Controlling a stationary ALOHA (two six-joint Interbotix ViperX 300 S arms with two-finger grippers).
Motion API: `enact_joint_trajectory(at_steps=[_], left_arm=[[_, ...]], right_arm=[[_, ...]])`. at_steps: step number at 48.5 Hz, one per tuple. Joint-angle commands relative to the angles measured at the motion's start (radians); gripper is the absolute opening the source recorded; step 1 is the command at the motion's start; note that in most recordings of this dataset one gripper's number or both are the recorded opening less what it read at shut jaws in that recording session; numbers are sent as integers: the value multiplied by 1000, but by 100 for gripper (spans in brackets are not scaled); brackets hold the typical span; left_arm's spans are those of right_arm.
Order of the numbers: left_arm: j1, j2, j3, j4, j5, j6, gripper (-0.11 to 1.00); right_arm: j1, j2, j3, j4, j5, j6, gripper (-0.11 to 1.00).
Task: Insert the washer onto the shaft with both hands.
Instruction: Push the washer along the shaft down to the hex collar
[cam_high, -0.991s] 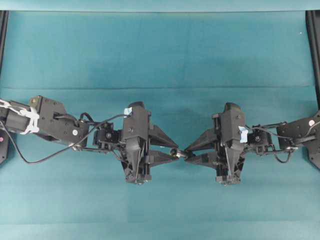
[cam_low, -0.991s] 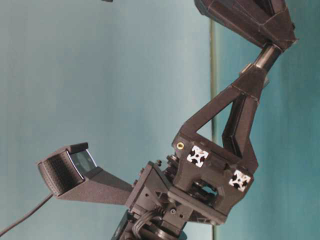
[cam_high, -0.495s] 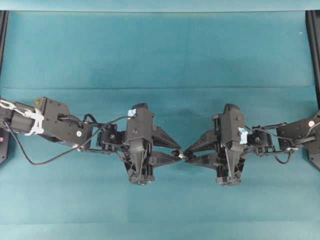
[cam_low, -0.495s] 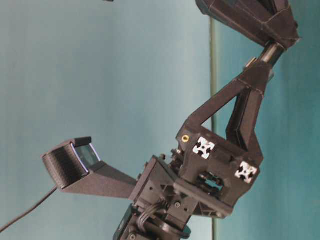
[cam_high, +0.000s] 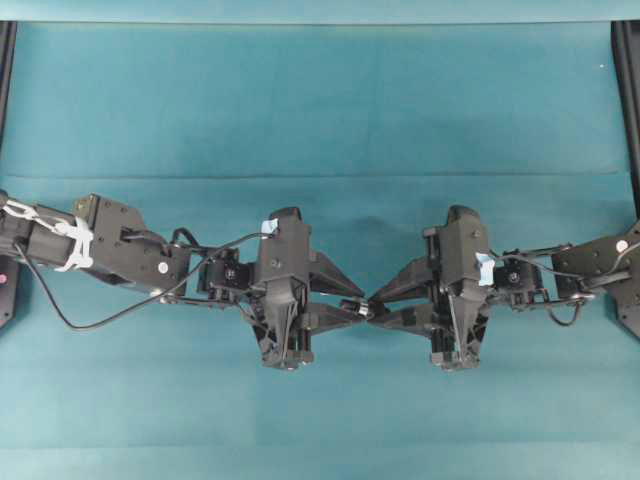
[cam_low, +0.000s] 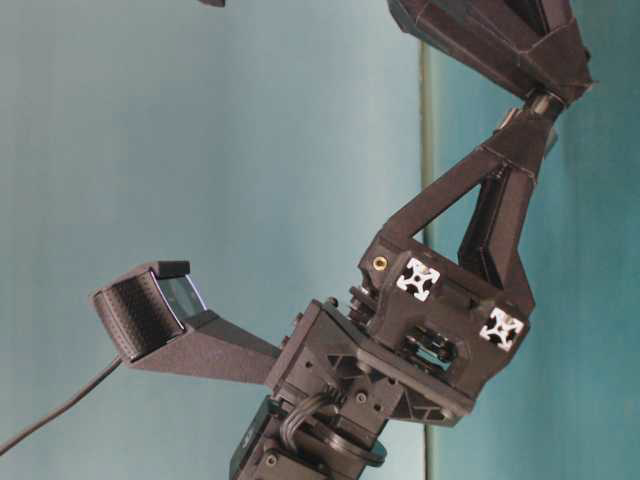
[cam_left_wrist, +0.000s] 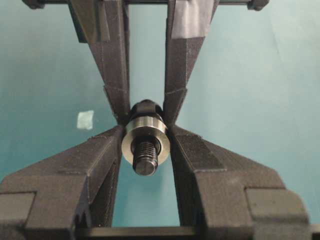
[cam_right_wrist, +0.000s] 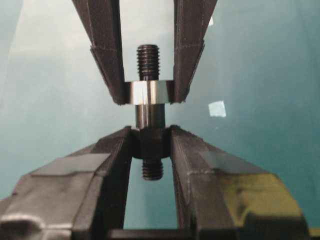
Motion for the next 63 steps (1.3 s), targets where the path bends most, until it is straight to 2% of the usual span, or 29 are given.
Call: enact_joint_trajectory(at_steps=[1, 17, 53, 55, 63], left_arm=[[-8, -2, -17, 2, -3, 2, 36], [-9, 12, -54, 2, 12, 12, 36], [-6, 2, -57, 2, 75, 3, 36], [-6, -5, -55, 2, 74, 5, 43], [-2, -31, -44, 2, 75, 15, 89]], right_arm=[[-6, -8, -20, 3, -12, 2, 0], [-8, -2, -32, 2, -12, -2, 0], [-8, -2, -32, 0, -5, -2, 0], [-8, 0, -32, -2, -5, -2, 0], [-8, -2, -34, 0, -5, -2, 0]])
